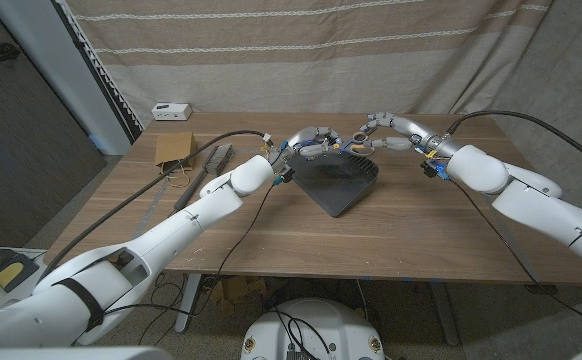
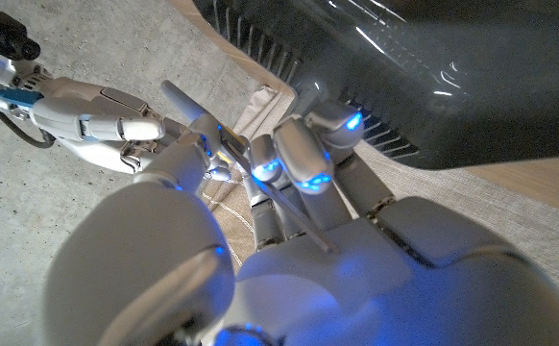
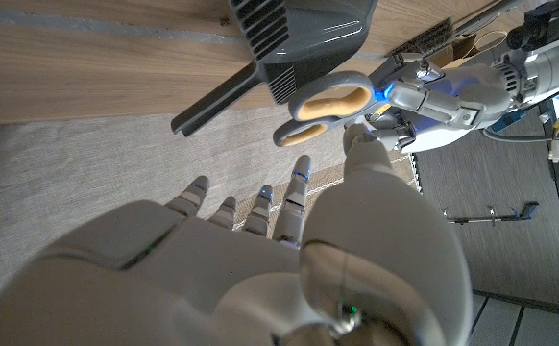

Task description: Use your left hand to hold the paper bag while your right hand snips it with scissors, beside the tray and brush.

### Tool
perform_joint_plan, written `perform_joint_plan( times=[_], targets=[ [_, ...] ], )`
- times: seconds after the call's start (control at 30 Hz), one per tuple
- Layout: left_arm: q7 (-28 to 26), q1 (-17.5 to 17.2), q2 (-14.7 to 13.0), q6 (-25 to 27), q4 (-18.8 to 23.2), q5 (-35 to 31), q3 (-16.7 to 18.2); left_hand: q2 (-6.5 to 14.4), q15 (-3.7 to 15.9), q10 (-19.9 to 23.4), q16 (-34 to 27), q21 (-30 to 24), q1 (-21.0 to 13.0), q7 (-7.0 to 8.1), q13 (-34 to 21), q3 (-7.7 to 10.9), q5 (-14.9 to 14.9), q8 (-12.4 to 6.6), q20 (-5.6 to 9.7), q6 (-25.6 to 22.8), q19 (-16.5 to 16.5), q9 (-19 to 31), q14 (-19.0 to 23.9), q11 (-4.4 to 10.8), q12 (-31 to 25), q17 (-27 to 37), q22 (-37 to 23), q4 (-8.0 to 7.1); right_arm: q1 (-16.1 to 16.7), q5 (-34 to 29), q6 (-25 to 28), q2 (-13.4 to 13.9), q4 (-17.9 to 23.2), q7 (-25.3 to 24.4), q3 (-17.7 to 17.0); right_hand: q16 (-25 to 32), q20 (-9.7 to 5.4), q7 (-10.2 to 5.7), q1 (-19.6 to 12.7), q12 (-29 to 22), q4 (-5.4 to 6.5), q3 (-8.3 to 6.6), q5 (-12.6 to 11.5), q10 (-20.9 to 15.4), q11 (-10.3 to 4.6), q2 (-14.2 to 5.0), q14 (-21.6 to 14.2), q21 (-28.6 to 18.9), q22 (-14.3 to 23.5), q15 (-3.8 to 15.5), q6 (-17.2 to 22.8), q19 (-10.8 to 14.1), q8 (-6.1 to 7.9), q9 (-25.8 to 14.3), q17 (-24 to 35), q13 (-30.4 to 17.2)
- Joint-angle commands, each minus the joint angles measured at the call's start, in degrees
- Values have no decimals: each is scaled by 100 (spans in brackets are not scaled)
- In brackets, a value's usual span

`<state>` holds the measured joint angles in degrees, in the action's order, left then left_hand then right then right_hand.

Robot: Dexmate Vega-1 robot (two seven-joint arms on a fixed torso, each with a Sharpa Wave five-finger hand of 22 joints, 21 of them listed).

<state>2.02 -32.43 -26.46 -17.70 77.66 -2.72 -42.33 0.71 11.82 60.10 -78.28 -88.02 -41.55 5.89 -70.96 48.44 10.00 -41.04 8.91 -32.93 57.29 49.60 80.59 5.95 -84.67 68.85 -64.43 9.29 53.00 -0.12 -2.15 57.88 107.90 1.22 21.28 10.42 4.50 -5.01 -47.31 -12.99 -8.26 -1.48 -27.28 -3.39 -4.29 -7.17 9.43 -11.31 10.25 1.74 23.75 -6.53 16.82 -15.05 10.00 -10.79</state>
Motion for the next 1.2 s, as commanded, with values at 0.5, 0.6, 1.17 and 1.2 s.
perform_joint_plan(
  times=[0.5, 0.6, 1.17, 1.2],
  targets=[
    [-163, -83, -42, -105, 71, -79, 58, 906, 1, 551, -45, -15, 802, 147, -14, 708, 20, -934, 328, -713, 4, 10, -21, 561, -551, 2, 5, -729, -106, -419, 274, -107, 91, -118, 171, 33, 5, -17, -39, -65, 44, 4, 21, -137, -33, -13, 18, -34, 9, 122, 268, 79, 157, -77, 23, -12],
    [-166, -72, -61, -124, 80, -124, 54, 906, 2, 554, -50, -37, 805, 138, -15, 721, 24, -937, 326, -724, 7, -3, -9, 561, -551, 6, -37, -737, -95, -474, 305, -123, 108, -174, 177, 36, -1, -40, -51, -82, 52, 5, 27, -190, -91, -27, -10, -39, 8, 132, 373, 106, 204, -98, 21, -12],
    [-474, -67, -170, -400, 151, -739, 30, 907, 1, 562, -56, -18, 806, 129, -14, 706, 20, -961, 329, -730, -3, -8, -20, 560, -550, 10, 5, -732, -69, -744, 376, -60, 208, -213, 216, 42, -17, -69, -68, -105, 67, 20, 35, -280, -192, -35, -80, -45, 8, 192, 443, 160, 240, -138, 20, -12],
    [-475, -70, -166, -402, 150, -731, 35, 910, 1, 562, -59, -32, 801, 134, -15, 708, 22, -957, 329, -736, 11, -21, -15, 559, -551, 11, -6, -726, -68, -771, 399, -54, 224, -214, 221, 42, -19, -70, -70, -105, 67, 21, 35, -280, -191, -35, -81, -44, 8, 189, 444, 159, 241, -140, 20, -12]
  ],
)
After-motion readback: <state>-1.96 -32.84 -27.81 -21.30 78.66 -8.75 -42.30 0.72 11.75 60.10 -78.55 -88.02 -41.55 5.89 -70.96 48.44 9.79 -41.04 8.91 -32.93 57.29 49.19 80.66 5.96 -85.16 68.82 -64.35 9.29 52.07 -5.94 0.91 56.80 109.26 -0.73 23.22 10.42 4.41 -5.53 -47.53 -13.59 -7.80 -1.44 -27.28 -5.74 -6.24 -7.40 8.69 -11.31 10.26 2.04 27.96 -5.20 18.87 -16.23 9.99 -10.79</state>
